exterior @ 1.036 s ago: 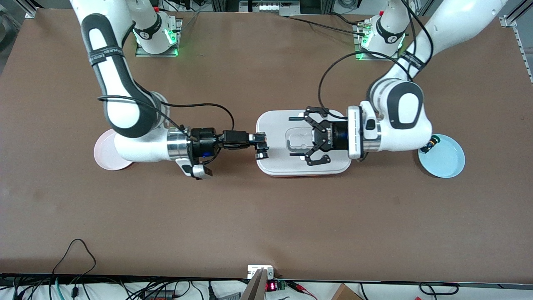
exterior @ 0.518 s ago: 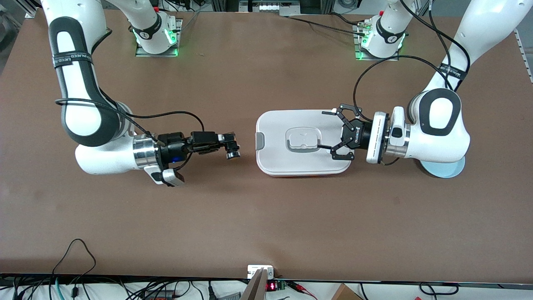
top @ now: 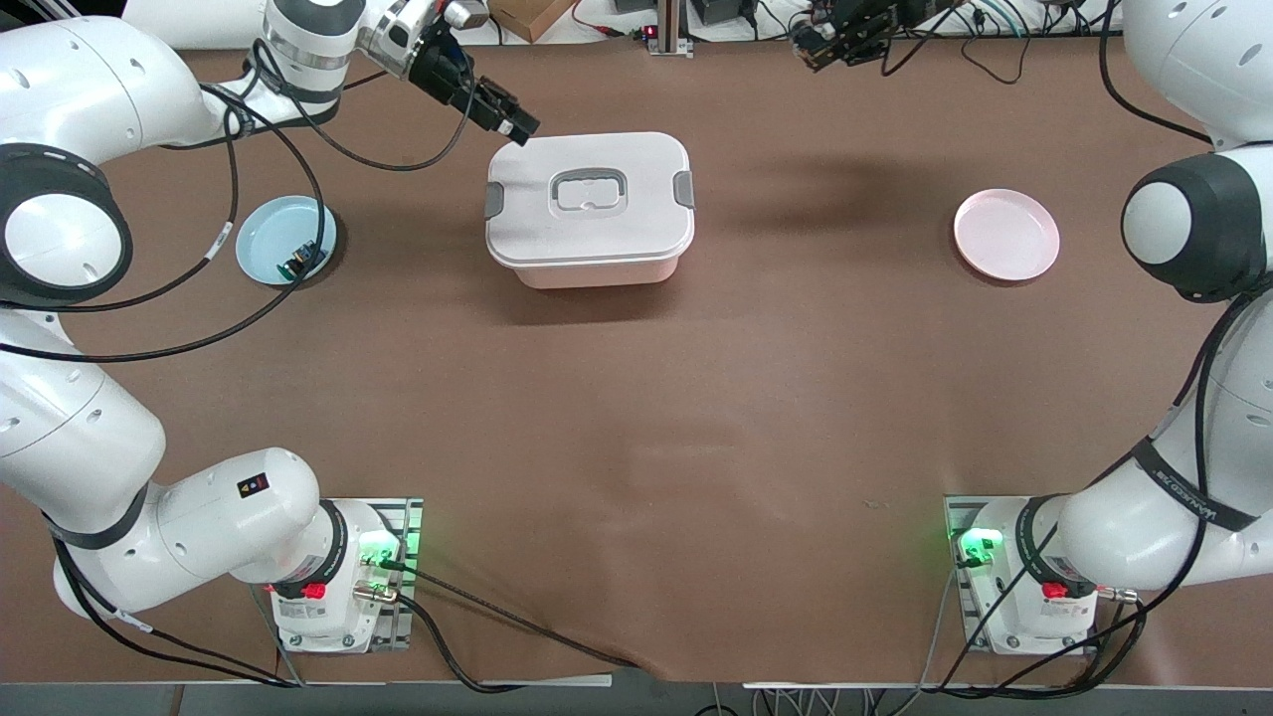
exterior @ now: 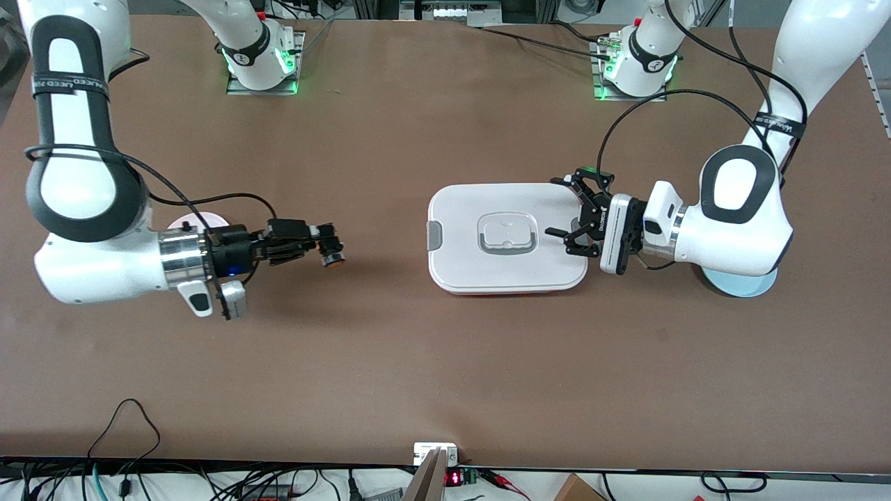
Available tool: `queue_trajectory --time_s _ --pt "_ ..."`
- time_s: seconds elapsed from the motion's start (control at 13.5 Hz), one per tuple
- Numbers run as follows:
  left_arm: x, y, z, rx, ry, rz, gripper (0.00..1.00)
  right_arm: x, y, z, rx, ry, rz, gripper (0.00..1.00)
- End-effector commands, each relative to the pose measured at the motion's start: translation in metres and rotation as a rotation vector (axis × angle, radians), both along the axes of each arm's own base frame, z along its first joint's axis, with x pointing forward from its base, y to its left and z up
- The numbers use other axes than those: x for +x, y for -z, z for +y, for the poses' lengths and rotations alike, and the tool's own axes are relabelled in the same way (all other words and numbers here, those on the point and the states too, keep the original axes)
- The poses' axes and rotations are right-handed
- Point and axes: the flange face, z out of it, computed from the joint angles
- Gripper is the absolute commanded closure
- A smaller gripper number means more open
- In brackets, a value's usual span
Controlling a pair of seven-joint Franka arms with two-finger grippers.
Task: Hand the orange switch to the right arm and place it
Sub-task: 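Open the left gripper and withdraw while the right gripper pulls away, then lower the orange switch onto the white plate with the right gripper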
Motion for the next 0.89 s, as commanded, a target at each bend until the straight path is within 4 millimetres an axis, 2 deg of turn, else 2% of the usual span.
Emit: queue_trajectory --time_s 0.0,0.15,0.3,0.37,0.52,0.81 --pt "-0.004 -0.003 0.027 0.194 -0.042 0.161 0.00 0.004 -0.013 -0.028 -0.151 -0.070 -0.054 1.00" --pt "-0.001 -0.023 0.045 0.358 -0.063 0.249 0.00 -0.002 -0.026 -0.061 -0.300 -0.099 -0.081 1.00" --pt "0.001 -0.038 0.060 0.536 -0.102 0.320 0.00 -0.012 -0.049 -0.088 -0.465 -0.127 -0.121 1.00" --pt "-0.002 -0.032 0.068 0.678 -0.135 0.357 0.00 -0.021 -0.061 -0.097 -0.541 -0.149 -0.140 1.00" --pt "-0.002 -0.030 0.074 0.835 -0.209 0.383 0.00 -0.037 -0.079 -0.115 -0.678 -0.164 -0.152 1.00" --pt "0.010 -0.062 0.086 1.044 -0.324 0.339 0.00 -0.063 -0.094 -0.145 -0.848 -0.162 -0.161 1.00"
